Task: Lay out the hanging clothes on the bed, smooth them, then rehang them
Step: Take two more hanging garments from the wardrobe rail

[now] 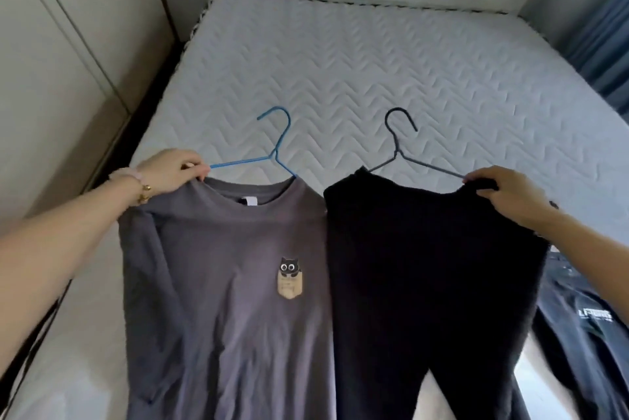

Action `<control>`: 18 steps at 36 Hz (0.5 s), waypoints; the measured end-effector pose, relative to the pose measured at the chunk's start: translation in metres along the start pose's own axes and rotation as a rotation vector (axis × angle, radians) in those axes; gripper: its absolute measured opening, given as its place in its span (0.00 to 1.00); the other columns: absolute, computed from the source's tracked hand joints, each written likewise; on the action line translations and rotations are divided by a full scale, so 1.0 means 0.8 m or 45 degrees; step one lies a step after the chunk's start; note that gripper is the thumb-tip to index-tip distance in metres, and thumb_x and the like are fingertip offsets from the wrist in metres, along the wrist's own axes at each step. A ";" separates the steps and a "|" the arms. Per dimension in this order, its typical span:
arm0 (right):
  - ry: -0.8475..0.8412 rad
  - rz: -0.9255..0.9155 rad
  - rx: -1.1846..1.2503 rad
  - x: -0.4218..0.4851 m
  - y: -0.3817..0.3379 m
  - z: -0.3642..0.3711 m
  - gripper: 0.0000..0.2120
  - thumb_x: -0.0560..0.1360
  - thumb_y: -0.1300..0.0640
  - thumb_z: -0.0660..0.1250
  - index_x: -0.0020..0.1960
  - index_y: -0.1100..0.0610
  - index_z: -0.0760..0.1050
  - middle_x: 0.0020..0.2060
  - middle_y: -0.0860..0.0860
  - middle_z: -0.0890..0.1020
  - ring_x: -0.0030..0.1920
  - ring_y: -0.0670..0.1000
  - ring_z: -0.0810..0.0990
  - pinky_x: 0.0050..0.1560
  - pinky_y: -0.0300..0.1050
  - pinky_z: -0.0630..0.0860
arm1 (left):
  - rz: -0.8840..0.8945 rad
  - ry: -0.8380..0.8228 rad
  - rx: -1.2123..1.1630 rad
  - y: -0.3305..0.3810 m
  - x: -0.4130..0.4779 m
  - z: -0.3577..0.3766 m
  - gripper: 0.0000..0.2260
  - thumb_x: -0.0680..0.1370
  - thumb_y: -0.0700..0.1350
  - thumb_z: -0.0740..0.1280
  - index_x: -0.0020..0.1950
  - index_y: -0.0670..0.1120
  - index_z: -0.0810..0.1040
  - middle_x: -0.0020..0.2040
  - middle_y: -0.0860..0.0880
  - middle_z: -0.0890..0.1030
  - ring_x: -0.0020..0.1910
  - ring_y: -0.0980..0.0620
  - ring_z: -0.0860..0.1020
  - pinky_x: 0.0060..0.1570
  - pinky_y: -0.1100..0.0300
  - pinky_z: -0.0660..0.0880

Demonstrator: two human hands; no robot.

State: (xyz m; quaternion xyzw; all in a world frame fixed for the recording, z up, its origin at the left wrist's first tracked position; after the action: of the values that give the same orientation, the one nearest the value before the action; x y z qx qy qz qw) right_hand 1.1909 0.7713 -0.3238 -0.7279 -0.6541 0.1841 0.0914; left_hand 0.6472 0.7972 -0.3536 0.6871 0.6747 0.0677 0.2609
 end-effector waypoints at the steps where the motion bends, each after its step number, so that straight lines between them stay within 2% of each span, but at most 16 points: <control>1: 0.040 0.008 -0.026 0.009 0.002 0.010 0.15 0.75 0.63 0.63 0.57 0.48 0.77 0.59 0.50 0.79 0.60 0.55 0.75 0.59 0.53 0.71 | -0.027 0.021 0.032 -0.012 0.014 0.005 0.11 0.80 0.48 0.62 0.40 0.46 0.79 0.46 0.46 0.80 0.50 0.45 0.76 0.46 0.59 0.66; 3: 0.133 0.028 -0.084 0.025 0.014 0.026 0.15 0.74 0.64 0.63 0.58 0.51 0.77 0.59 0.54 0.79 0.59 0.59 0.75 0.57 0.53 0.71 | -0.084 0.110 0.122 -0.039 0.035 0.007 0.11 0.80 0.48 0.61 0.41 0.48 0.78 0.51 0.44 0.80 0.53 0.43 0.76 0.47 0.57 0.68; 5: 0.228 0.072 -0.191 0.036 0.035 0.042 0.17 0.75 0.64 0.62 0.62 0.53 0.75 0.62 0.56 0.76 0.63 0.60 0.72 0.62 0.57 0.68 | -0.152 0.259 0.188 -0.072 0.049 0.007 0.09 0.81 0.47 0.60 0.46 0.49 0.79 0.58 0.44 0.79 0.57 0.42 0.75 0.52 0.54 0.70; 7: 0.222 0.150 -0.340 0.042 0.061 0.065 0.24 0.75 0.63 0.63 0.70 0.53 0.66 0.70 0.56 0.67 0.71 0.59 0.61 0.70 0.65 0.55 | -0.210 0.336 0.236 -0.100 0.059 0.023 0.10 0.80 0.46 0.60 0.59 0.48 0.78 0.63 0.43 0.76 0.62 0.40 0.73 0.60 0.50 0.70; 9: 0.119 0.176 -0.442 0.042 0.073 0.096 0.32 0.74 0.62 0.65 0.75 0.54 0.57 0.74 0.55 0.60 0.75 0.56 0.53 0.72 0.65 0.47 | -0.250 0.265 0.293 -0.112 0.065 0.059 0.17 0.80 0.47 0.61 0.69 0.51 0.71 0.69 0.43 0.71 0.66 0.40 0.70 0.66 0.47 0.67; 12: -0.053 0.085 -0.440 0.034 0.067 0.147 0.33 0.74 0.58 0.67 0.75 0.54 0.58 0.73 0.56 0.64 0.74 0.57 0.59 0.73 0.62 0.53 | -0.213 0.140 0.307 -0.100 0.054 0.116 0.21 0.80 0.48 0.60 0.73 0.50 0.65 0.73 0.45 0.68 0.69 0.41 0.69 0.67 0.48 0.66; 14: -0.150 0.016 -0.416 0.024 0.059 0.176 0.31 0.73 0.56 0.67 0.73 0.54 0.62 0.69 0.56 0.70 0.70 0.58 0.66 0.69 0.60 0.61 | -0.164 0.107 0.346 -0.084 0.038 0.143 0.21 0.80 0.49 0.60 0.73 0.49 0.65 0.72 0.45 0.69 0.69 0.43 0.70 0.66 0.51 0.67; 16: -0.239 -0.038 -0.366 0.007 0.047 0.200 0.28 0.73 0.56 0.67 0.71 0.55 0.65 0.67 0.56 0.73 0.69 0.57 0.68 0.68 0.56 0.65 | -0.124 0.097 0.405 -0.071 0.018 0.162 0.21 0.80 0.50 0.60 0.72 0.48 0.67 0.71 0.46 0.71 0.68 0.45 0.71 0.65 0.51 0.68; 18: -0.264 -0.054 -0.258 -0.014 0.029 0.212 0.25 0.73 0.57 0.67 0.70 0.56 0.67 0.64 0.56 0.75 0.67 0.57 0.71 0.67 0.51 0.67 | -0.166 0.096 0.330 -0.069 -0.006 0.173 0.20 0.80 0.49 0.60 0.72 0.48 0.67 0.70 0.46 0.72 0.67 0.44 0.72 0.64 0.52 0.69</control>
State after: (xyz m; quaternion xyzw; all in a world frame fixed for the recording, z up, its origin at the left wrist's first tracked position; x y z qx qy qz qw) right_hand 1.1455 0.7393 -0.4856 -0.6966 -0.6904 0.1894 -0.0469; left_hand 0.6592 0.7530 -0.4953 0.6667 0.7303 -0.0111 0.1484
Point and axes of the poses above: each hand's wrist, its own x-axis towards the middle knuckle, its own z-axis out of the palm, y = z × x, the point moved 10 cm from there along x, towards the middle knuckle
